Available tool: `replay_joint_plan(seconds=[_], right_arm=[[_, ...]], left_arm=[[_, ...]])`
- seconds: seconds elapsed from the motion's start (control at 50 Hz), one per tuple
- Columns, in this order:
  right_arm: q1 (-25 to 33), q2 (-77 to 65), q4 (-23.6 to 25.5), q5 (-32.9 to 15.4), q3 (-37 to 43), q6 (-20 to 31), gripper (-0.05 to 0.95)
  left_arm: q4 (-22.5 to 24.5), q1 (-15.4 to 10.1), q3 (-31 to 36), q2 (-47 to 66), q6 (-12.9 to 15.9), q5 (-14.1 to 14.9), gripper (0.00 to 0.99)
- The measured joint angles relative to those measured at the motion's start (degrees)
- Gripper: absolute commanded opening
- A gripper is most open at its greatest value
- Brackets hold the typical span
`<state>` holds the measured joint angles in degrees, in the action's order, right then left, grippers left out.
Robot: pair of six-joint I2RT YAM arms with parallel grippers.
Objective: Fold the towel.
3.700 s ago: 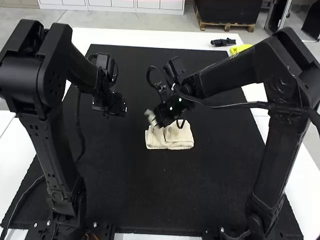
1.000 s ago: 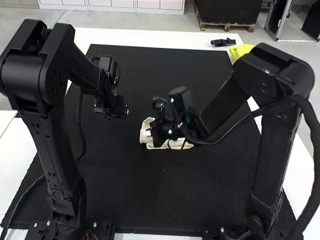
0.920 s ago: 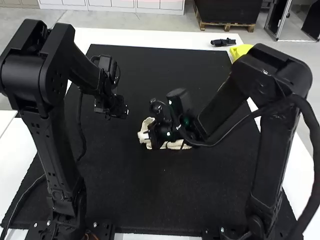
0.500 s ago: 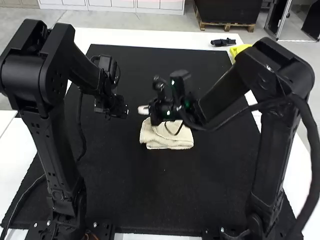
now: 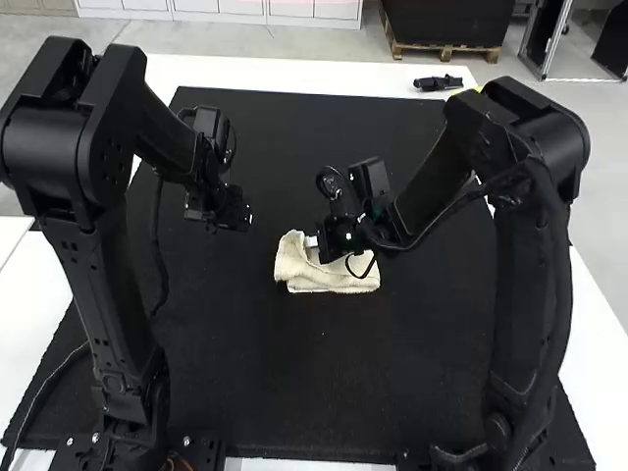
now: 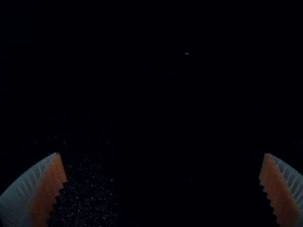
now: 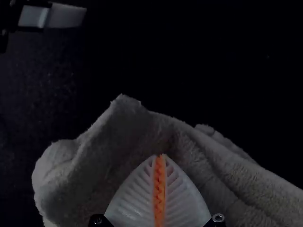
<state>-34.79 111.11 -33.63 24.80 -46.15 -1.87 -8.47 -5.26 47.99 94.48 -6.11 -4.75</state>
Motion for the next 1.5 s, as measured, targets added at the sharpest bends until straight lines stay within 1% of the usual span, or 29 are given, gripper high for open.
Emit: replay_joint_plan(seconds=[0.18,0.3,0.4,0.5,0.64,0.82,0.96,1.06,1.24,1.32,1.4,1.5], right_arm=[[-2.43,0.0,0.02,-0.13,0.11,0.59,-0.02],[-3.8,0.0,0.04,-0.72,1.7,1.66,-0.02],[-5.27,0.0,2.91,-1.27,2.49,2.78,-0.02],[-6.29,0.0,4.22,-1.68,3.1,3.69,-0.02],[-6.34,-0.02,4.63,-1.88,3.21,4.96,-0.02],[-6.34,-0.02,4.02,-1.86,3.21,6.84,-0.02],[-5.79,-1.05,3.63,-1.84,3.21,6.84,-0.02],[-4.55,-3.91,4.13,-1.84,2.34,6.58,-0.02],[-1.07,-6.29,7.61,-1.84,-2.56,6.62,-0.02],[1.55,-6.56,8.83,-1.9,-3.78,6.6,-0.02],[4.94,-6.58,9.16,-3.3,-4.94,6.56,-0.02],[10.56,-6.58,9.14,-7.1,-6.86,6.14,-0.02]], left_arm=[[0.98,0.0,0.0,0.0,-0.17,0.02,0.959],[1.05,0.0,0.0,0.0,-0.2,0.02,0.959],[1.31,0.0,0.0,0.0,-0.2,0.02,0.959],[1.14,0.0,0.0,0.0,-0.2,0.02,0.959],[-0.46,0.0,0.9,0.0,-0.2,0.02,0.959],[-0.57,0.0,1.38,0.02,-0.2,0.02,0.959],[-0.39,0.0,1.38,0.0,-0.2,0.0,0.959],[-0.11,0.0,1.4,0.02,-0.2,0.0,0.959],[1.03,0.0,1.4,0.02,-0.2,-0.02,0.962],[1.18,0.0,1.38,0.0,-0.37,-1.07,0.962],[2.62,-0.02,1.38,-0.13,-0.68,-2.16,0.962],[5.6,0.0,1.31,-1.14,-1.14,-3.21,0.962]])
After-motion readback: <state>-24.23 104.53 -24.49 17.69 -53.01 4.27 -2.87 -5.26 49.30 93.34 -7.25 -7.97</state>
